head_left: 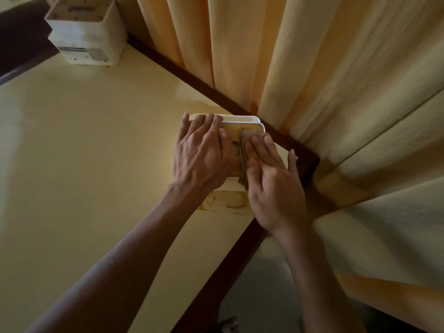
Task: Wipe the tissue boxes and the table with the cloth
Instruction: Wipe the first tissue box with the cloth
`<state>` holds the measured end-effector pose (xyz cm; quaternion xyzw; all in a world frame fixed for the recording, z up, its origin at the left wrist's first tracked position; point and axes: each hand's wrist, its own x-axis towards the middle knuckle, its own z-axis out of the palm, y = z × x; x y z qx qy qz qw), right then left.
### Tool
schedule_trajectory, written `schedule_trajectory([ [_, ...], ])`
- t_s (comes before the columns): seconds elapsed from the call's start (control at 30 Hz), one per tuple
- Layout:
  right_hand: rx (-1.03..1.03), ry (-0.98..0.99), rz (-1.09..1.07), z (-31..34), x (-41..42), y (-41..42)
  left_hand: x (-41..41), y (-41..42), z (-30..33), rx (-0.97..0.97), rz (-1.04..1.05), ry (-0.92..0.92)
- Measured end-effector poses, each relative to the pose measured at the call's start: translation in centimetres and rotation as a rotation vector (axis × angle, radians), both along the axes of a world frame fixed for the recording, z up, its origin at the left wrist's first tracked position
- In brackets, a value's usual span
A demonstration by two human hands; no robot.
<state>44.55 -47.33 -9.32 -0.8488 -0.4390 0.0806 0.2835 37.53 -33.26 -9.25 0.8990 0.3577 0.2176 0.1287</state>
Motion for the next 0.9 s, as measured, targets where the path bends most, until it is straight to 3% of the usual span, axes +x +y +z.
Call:
schedule_trajectory([
  [0.37,-0.054,-0.183,0.008,-0.1,1.0,1.7,0.0,0.2,-0.1,0.007,0.009,0.001],
  [0.67,0.0,-0.126,-0.027,0.3,-3.8,-3.5,0.1,-0.1,-0.1,-0.019,0.034,-0.04],
  [0.9,0.002,-0.116,-0.042,0.1,-3.9,-2.9,-0.1,0.0,0.0,-0.02,0.012,-0.061],
])
